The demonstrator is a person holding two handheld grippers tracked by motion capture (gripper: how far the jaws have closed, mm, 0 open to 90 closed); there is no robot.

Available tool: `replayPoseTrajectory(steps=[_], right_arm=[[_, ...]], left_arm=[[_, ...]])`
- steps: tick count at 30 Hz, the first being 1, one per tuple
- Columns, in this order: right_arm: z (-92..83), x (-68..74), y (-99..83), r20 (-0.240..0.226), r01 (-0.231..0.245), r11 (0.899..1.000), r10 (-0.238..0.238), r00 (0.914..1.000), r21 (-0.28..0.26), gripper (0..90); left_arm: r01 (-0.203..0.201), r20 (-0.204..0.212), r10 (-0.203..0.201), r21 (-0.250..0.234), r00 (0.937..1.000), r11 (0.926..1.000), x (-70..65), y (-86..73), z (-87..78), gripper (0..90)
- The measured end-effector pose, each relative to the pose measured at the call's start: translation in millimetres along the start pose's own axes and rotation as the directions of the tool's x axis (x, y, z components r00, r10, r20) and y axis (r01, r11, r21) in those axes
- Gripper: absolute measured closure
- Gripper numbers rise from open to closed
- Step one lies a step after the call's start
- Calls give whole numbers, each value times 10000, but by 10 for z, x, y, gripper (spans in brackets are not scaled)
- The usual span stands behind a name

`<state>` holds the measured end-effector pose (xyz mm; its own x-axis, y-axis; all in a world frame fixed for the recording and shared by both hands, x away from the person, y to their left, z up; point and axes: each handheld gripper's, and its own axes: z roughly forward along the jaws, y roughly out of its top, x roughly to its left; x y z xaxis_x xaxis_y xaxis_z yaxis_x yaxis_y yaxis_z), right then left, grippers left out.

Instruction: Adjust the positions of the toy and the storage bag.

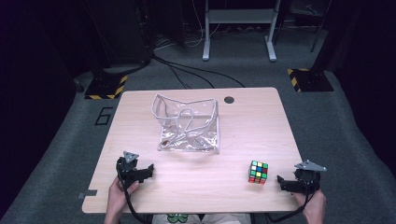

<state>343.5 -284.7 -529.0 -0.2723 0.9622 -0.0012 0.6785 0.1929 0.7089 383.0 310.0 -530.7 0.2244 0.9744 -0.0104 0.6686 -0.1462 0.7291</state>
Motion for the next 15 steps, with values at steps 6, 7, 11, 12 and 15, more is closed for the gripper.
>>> replayPoseTrajectory(steps=[6,7,11,12,15], right_arm=[[0,1,0,18,-20,10000,20,10000,-3,0],[1,1,0,23,-26,10000,26,10000,-5,0],[2,2,1,67,-67,10000,67,10000,-3,0],[2,2,1,67,-67,10000,67,10000,-3,0],[2,1,2,61,-64,10000,64,10000,7,0]], left_arm=[[-78,82,78,-23,9999,10000,0,-4,-2,74],[-84,67,84,-35,9999,10000,-1,-5,-3,74],[-79,61,79,-13,9999,10000,-10,2,5,73],[-79,61,79,-13,9999,10000,-10,2,5,71],[-130,83,130,-51,9999,9999,-16,12,16,71]])
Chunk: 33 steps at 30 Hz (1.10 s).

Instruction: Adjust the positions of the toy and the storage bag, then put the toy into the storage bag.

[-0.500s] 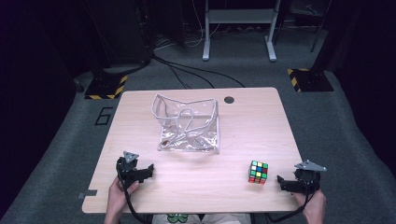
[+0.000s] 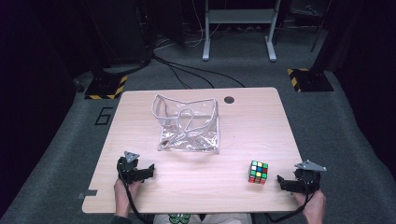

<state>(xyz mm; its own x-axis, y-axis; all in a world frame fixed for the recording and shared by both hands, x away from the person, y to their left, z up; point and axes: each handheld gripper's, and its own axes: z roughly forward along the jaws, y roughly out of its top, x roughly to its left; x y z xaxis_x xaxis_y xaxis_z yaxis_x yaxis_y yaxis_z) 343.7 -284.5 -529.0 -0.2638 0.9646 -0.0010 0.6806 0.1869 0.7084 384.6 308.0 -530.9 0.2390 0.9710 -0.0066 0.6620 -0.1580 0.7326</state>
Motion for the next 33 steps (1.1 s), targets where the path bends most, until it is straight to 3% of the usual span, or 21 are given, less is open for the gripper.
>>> replayPoseTrajectory(steps=[18,24,33], right_arm=[[5,-1,5,56,-59,10000,59,10000,-2,0],[-9,-4,28,-16,-53,9997,54,10000,242,0],[-189,110,158,-335,-142,9999,142,9993,-22,0]], left_arm=[[11,15,-12,17,10000,10000,-7,2,2,73],[12,17,-12,18,10000,10000,-7,2,2,73],[14,10,-14,15,10000,10000,-8,2,2,73]])
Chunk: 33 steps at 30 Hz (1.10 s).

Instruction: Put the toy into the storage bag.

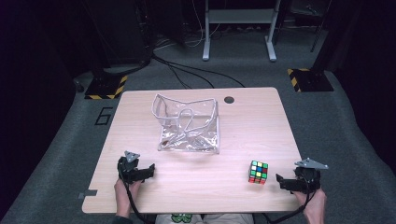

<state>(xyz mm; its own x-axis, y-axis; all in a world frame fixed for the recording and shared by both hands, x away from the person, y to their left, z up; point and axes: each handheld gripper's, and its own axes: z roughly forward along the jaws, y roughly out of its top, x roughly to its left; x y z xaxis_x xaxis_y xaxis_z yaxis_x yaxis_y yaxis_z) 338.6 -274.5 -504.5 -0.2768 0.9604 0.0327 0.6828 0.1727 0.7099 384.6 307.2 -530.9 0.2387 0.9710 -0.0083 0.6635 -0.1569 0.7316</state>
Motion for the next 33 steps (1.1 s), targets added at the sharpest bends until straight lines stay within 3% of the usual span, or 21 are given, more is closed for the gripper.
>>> replayPoseTrajectory(steps=[17,33], right_arm=[[-247,319,299,-371,286,9989,-300,9989,-374,4],[-287,627,441,-730,724,9972,-737,9946,-206,18]], left_arm=[[1,-3,-1,-10,10000,10000,-4,-3,-3,75],[13,6,-13,-4,10000,10000,-5,-3,-4,75]])
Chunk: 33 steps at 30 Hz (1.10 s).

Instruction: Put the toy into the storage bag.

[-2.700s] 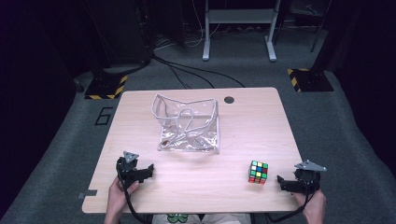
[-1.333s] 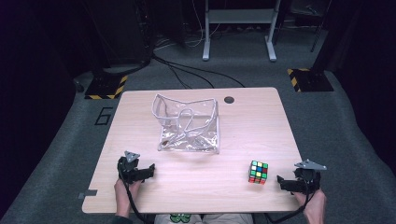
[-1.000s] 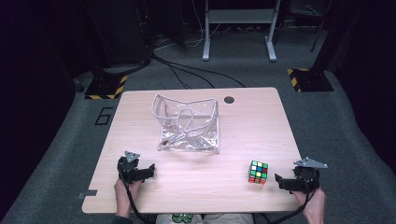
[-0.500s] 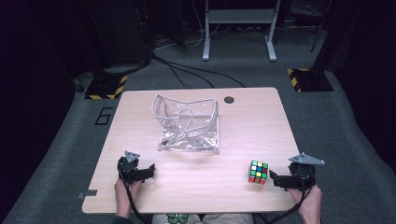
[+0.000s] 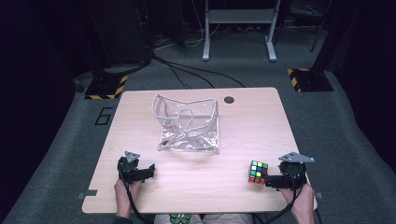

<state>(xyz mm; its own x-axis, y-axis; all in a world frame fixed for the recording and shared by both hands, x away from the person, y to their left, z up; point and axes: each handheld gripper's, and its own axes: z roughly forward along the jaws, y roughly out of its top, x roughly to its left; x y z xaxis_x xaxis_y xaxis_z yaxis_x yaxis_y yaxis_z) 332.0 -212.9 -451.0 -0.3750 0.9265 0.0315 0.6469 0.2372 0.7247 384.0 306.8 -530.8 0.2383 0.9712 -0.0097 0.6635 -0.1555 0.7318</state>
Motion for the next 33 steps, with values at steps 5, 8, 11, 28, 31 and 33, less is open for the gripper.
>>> replayPoseTrajectory(steps=[5,8,11,28,31,33], right_arm=[[112,167,21,72,94,9995,-97,9999,318,25],[229,249,23,68,41,9983,-45,10000,574,29],[331,312,17,74,12,9982,-17,10000,608,35],[561,347,-56,702,-24,9967,-33,9975,817,146],[560,328,-65,588,-105,9969,60,9983,779,148],[557,318,-69,549,-153,9968,110,9984,788,149]], left_arm=[[0,-3,0,4,10000,10000,0,0,0,75],[-3,-11,3,1,10000,10000,-1,-1,-1,75],[-2,-5,2,0,10000,10000,-1,-1,-1,75],[-41,32,42,-14,10000,10000,-8,-4,-5,80],[-41,41,41,-14,10000,10000,-8,-4,-5,81],[-39,41,39,-16,10000,10000,-8,-4,-5,81]])
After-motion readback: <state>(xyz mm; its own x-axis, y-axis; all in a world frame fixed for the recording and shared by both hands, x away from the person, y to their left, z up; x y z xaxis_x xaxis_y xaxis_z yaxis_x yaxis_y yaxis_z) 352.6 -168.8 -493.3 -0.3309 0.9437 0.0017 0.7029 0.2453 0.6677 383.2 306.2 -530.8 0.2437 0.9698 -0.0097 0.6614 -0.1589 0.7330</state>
